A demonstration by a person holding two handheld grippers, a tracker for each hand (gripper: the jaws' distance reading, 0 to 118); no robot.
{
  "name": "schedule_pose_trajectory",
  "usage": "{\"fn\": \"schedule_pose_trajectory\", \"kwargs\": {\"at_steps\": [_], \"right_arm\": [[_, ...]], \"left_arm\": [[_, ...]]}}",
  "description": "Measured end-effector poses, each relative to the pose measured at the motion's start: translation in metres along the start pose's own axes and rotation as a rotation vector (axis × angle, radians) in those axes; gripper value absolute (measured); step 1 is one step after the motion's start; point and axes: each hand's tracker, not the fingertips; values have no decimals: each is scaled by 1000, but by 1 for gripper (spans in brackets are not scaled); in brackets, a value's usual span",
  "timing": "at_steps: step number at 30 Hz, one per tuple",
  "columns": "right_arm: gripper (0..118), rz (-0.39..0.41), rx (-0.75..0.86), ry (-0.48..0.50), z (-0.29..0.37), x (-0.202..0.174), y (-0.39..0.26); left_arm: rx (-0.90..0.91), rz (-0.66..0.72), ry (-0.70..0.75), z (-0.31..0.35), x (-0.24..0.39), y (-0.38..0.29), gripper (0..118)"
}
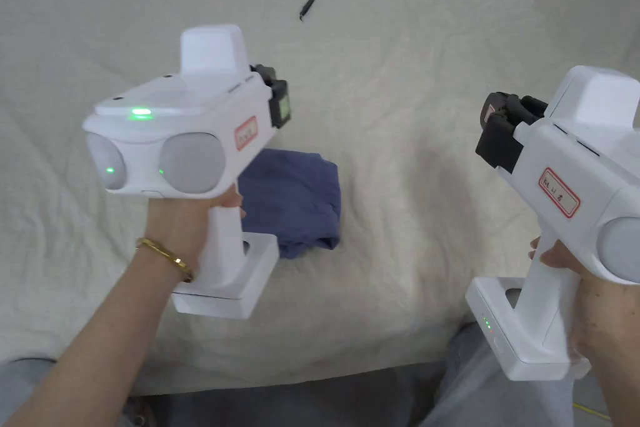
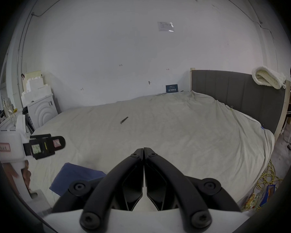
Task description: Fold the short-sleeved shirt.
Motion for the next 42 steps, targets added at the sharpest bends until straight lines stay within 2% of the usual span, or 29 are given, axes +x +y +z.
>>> {"fn": "schedule_pose_trajectory", "kwargs": {"at_steps": [5, 9, 23, 33, 42], "right_arm": [[0, 23, 44, 52, -8, -31, 5], [0, 36, 60, 107, -19, -58, 5], [0, 86, 5, 286, -80, -137, -37], [0, 138, -153, 279, -108, -154, -101], [0, 114, -242, 250, -110, -157, -134]], "left_arm": [[44, -36, 163, 22, -43, 10, 0], [46, -22, 229, 37, -71, 6, 0], [-28, 21, 318, 44, -118, -34, 0], [-101, 66, 318, 30, -137, -59, 0], [-149, 86, 292, 19, -139, -68, 0]]}}
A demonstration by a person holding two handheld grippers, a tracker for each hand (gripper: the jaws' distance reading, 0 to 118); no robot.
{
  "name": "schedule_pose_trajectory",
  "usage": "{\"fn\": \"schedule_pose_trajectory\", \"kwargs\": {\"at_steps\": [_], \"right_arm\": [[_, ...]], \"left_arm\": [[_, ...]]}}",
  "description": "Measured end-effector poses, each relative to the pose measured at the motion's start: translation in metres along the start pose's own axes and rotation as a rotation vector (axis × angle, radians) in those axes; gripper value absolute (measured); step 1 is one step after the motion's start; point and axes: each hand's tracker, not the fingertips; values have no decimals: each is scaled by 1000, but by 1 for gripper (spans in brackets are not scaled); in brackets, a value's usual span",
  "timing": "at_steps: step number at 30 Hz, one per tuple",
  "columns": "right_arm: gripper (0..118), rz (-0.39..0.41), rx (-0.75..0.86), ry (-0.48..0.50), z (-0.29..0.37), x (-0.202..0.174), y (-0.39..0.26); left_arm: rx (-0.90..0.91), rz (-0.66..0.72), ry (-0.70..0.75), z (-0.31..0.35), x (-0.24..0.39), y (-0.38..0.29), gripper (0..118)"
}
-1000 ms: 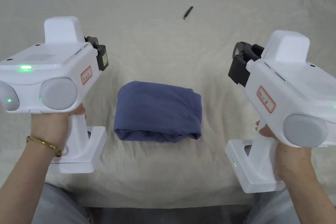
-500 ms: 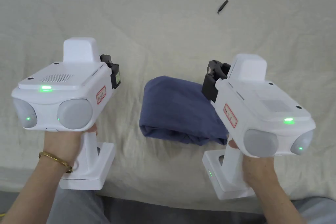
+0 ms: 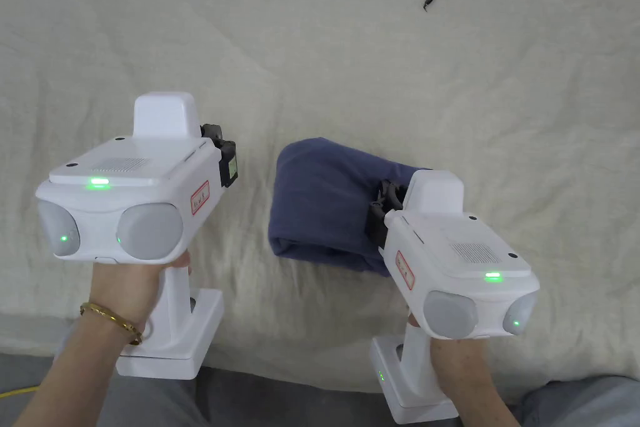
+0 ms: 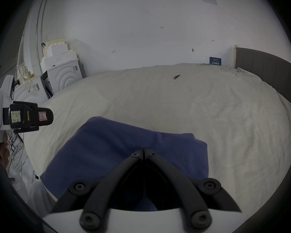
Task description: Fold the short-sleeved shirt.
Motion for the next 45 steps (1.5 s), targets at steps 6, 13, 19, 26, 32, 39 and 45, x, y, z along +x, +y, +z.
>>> {"fn": "schedule_pose_trajectory", "kwargs": {"at_steps": [6, 13, 19, 26, 32, 39, 45], "right_arm": [[0, -24, 7, -10, -7, 4, -8], [0, -15, 2, -2, -1, 1, -3], [0, -16, 0, -3, 2, -3, 0], [0, -11, -2, 0, 3, -4, 2], [0, -17, -3, 1, 3, -3, 3], [0, -28, -5, 4, -2, 5, 0], [0, -39, -2, 3, -3, 7, -2]], "left_arm": [[-82, 113, -88, -9, -7, 2, 18], [-268, 261, -273, -28, -22, 21, 116], [-581, 266, -431, -60, -29, 32, 116], [-717, 377, -556, -85, -24, 28, 116], [-779, 326, -582, -90, -2, 26, 116], [-788, 287, -565, -93, 12, 27, 83], [-753, 223, -510, -88, 17, 27, 46]]}}
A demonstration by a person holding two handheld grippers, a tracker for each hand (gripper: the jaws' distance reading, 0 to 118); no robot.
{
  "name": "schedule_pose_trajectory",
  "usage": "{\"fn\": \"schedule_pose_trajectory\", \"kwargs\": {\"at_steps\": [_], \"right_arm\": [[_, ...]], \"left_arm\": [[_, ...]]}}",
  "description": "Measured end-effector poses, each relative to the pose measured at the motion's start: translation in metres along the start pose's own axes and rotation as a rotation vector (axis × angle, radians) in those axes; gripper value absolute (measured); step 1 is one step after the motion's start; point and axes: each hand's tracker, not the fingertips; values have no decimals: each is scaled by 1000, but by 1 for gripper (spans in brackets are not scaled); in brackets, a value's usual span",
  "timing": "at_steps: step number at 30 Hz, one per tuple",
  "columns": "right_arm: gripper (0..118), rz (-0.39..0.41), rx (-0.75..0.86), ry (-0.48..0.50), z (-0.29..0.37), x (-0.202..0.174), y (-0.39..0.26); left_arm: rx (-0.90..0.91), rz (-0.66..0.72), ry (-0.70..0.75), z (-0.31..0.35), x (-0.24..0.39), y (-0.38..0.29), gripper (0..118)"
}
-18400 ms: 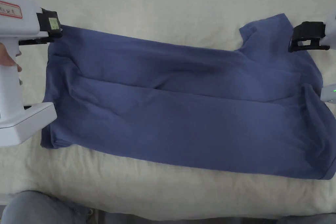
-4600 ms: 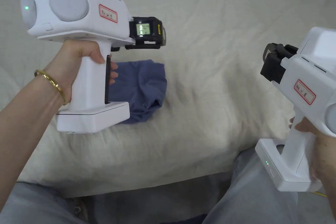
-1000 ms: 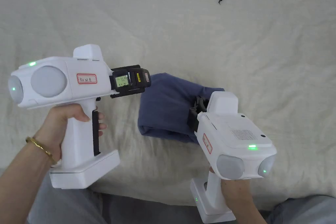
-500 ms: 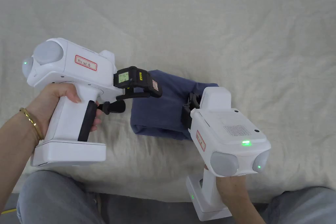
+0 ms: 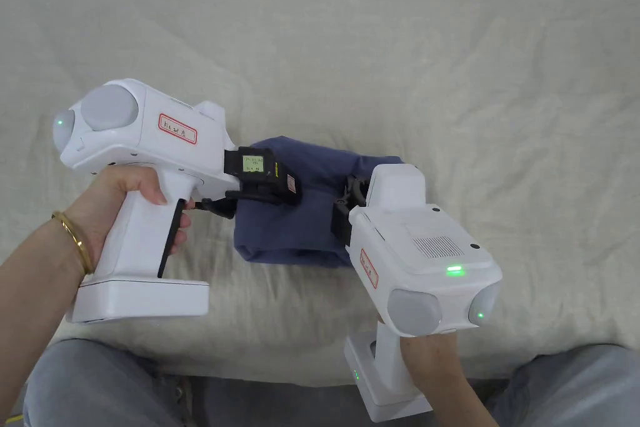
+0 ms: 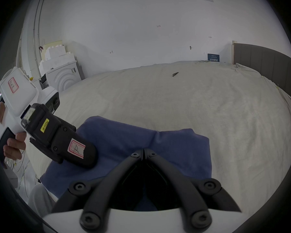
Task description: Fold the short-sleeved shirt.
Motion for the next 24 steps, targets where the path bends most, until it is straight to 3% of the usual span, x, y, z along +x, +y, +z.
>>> {"fn": "schedule_pose_trajectory", "kwargs": {"at_steps": [2, 6, 10, 18, 24], "right_arm": [[0, -3, -1, 1, -1, 1, 0], [0, -9, -10, 9, 4, 2, 9], [0, 2, 45, 15, 24, 9, 25], [0, 40, 224, -7, 81, 32, 76], [0, 57, 281, -13, 99, 40, 91]], "left_arm": [[8, 14, -9, -1, -1, -1, 33], [31, 46, -4, 0, 4, -3, 25], [44, 43, 19, 8, 17, -2, 23], [51, -96, 54, 42, 51, 3, 23], [61, -130, 154, 84, 32, 12, 23]]}}
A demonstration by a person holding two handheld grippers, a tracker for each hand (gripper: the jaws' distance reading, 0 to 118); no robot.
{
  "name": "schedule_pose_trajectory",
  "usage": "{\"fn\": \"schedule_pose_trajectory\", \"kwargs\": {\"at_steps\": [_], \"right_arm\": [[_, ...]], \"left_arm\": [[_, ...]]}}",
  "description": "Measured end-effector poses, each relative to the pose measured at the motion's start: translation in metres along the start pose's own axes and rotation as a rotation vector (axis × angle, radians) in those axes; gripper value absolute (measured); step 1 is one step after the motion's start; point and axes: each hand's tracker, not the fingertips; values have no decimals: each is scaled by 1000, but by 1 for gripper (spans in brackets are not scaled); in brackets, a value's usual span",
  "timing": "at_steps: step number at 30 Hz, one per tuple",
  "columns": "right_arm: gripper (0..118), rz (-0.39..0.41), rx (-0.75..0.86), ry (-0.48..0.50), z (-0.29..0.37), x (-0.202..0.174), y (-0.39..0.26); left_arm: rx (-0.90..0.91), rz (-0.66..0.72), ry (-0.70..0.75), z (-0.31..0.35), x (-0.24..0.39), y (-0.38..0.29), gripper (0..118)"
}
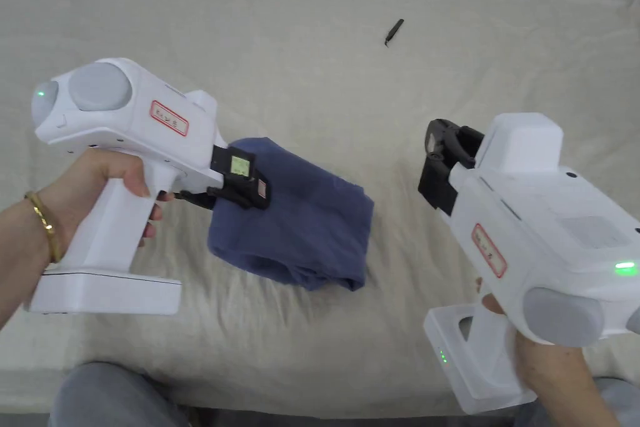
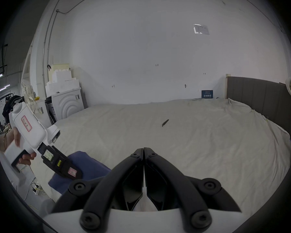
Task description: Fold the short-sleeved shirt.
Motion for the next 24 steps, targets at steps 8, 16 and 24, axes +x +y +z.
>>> {"fn": "schedule_pose_trajectory", "kwargs": {"at_steps": [8, 16, 24], "right_arm": [[0, 5, -19, 21, -7, -20, 0], [0, -17, -37, 38, -24, -54, 3], [0, 15, -56, 19, -22, -71, -2]], "left_arm": [[54, 68, 151, 69, -91, 2, 23], [79, 104, 251, 128, -199, -1, 23], [71, 137, 312, 136, -288, 2, 23]]}}
